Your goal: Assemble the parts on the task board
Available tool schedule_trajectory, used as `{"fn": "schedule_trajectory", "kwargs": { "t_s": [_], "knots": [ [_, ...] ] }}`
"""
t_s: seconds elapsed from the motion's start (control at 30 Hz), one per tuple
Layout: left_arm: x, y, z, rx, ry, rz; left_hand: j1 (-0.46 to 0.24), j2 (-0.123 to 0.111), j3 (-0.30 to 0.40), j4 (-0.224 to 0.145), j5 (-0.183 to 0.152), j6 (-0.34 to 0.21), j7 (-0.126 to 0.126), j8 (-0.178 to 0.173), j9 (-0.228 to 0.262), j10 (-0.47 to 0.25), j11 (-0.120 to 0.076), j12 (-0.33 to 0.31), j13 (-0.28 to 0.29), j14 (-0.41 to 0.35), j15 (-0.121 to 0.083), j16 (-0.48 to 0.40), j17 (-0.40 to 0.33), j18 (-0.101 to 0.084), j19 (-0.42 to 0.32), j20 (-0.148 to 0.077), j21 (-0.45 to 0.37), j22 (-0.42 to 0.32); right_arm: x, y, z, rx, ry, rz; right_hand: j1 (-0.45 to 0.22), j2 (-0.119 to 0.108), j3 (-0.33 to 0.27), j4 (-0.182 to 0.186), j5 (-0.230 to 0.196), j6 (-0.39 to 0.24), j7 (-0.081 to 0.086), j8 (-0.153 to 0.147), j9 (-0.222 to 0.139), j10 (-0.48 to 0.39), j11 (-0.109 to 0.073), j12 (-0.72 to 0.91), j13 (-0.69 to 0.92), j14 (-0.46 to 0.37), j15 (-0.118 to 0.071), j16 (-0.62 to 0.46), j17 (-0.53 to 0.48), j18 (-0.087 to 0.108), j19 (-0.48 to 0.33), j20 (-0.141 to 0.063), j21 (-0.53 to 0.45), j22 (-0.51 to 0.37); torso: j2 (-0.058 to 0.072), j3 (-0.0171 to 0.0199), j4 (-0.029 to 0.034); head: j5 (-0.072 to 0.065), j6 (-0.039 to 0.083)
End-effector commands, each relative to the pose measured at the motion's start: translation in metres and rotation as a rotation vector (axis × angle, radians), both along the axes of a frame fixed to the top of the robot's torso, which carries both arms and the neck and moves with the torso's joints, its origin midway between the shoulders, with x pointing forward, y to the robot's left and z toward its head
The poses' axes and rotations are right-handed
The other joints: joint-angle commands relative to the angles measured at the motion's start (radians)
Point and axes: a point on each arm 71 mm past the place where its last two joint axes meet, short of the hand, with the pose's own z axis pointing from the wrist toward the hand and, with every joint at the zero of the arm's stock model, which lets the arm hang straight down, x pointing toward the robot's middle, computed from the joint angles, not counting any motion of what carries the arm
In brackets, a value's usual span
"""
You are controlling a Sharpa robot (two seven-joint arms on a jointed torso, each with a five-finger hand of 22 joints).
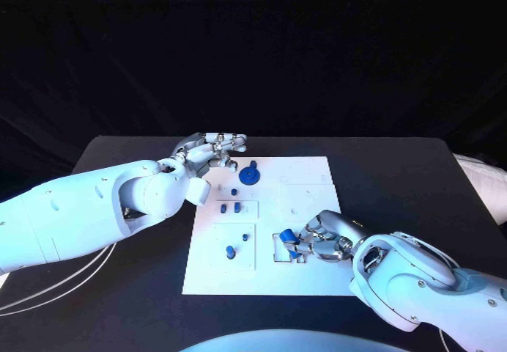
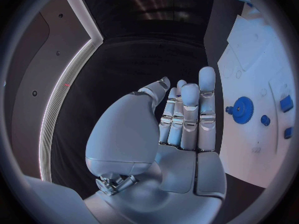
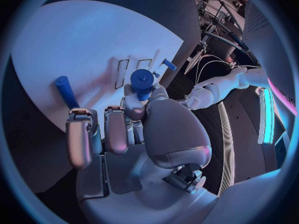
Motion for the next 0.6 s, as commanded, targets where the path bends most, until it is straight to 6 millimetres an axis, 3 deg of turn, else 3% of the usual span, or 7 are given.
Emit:
{"fn": "schedule_trajectory", "kwargs": {
  "t_s": [0.03, 0.3, 0.43, 0.57, 0.6],
  "knots": [
    [-0.0007, -0.0028, 0.0012, -0.008, -0.008, -0.020, 0.002, 0.000, -0.004, -0.001, 0.003, -0.008, 0.002, 0.004, 0.001, -0.006, -0.002, 0.007, 0.002, -0.007, 0.002, -0.004, -0.001, 0.015, -0.005, 0.001, -0.006, -0.001, -0.0019, 0.0045, -0.0061, -0.031, 0.061, 0.042, -0.008, 0.002, -0.009, 0.000, -0.005, 0.012, -0.007, 0.005, 0.003, 0.000, -0.007, -0.007, -0.002, 0.053, -0.007, 0.001, -0.001, -0.012, 0.006, -0.004, 0.002, 0.110, 0.001, 0.0013, -0.0005, 0.001, -0.002],
    [-0.0009, -0.0028, 0.0012, -0.008, -0.008, -0.020, 0.002, 0.000, -0.004, -0.001, 0.003, -0.008, 0.002, 0.004, 0.001, -0.006, -0.002, 0.007, 0.002, -0.007, 0.002, -0.004, -0.001, 0.015, -0.005, 0.001, -0.006, -0.001, -0.0003, 0.0082, -0.0092, -0.037, 0.064, 0.048, -0.021, 0.012, -0.016, 0.000, -0.022, 0.017, -0.009, 0.009, 0.009, 0.001, -0.009, -0.012, -0.002, 0.052, -0.009, -0.001, -0.004, -0.011, 0.005, -0.005, 0.001, 0.108, 0.001, 0.0018, -0.0014, 0.003, -0.003],
    [-0.0009, -0.0032, 0.0013, -0.009, -0.008, -0.020, 0.004, 0.000, -0.004, -0.001, 0.003, -0.008, 0.002, 0.005, 0.001, -0.008, -0.002, 0.008, 0.002, -0.007, 0.002, -0.004, -0.002, 0.015, -0.006, 0.001, -0.007, -0.002, 0.0008, 0.0105, -0.0093, -0.033, 0.054, 0.046, -0.057, 0.024, -0.044, -0.001, -0.132, 0.015, -0.009, 0.012, 0.021, 0.001, -0.009, -0.024, -0.003, 0.051, -0.009, -0.005, -0.008, -0.010, 0.003, -0.007, -0.002, 0.104, 0.001, 0.0026, -0.0007, 0.003, -0.004],
    [-0.0009, -0.0034, 0.0014, -0.009, -0.009, -0.021, 0.004, 0.000, -0.004, -0.001, 0.003, -0.008, 0.002, 0.005, 0.001, -0.008, -0.002, 0.008, 0.002, -0.007, 0.002, -0.004, -0.002, 0.015, -0.006, 0.001, -0.007, -0.002, 0.0026, 0.0111, -0.0092, -0.034, 0.030, 0.039, -0.122, 0.027, -0.098, -0.003, -0.307, 0.010, -0.008, 0.014, 0.037, -0.005, -0.009, -0.050, -0.010, 0.050, -0.008, -0.011, -0.015, -0.008, -0.003, -0.007, -0.008, 0.096, 0.001, 0.0024, -0.0004, 0.003, -0.004],
    [-0.0010, -0.0036, 0.0015, -0.010, -0.009, -0.022, 0.004, 0.000, -0.004, -0.001, 0.003, -0.008, 0.002, 0.005, 0.001, -0.008, -0.002, 0.008, 0.002, -0.007, 0.002, -0.004, -0.002, 0.015, -0.006, 0.001, -0.007, -0.002, 0.0031, 0.0108, -0.0095, -0.035, 0.028, 0.037, -0.141, 0.029, -0.108, -0.001, -0.332, 0.010, -0.008, 0.016, 0.040, -0.008, -0.008, -0.058, -0.014, 0.049, -0.008, -0.014, -0.019, -0.007, -0.005, -0.006, -0.010, 0.093, 0.001, 0.0021, -0.0005, 0.003, -0.004]
  ]
}}
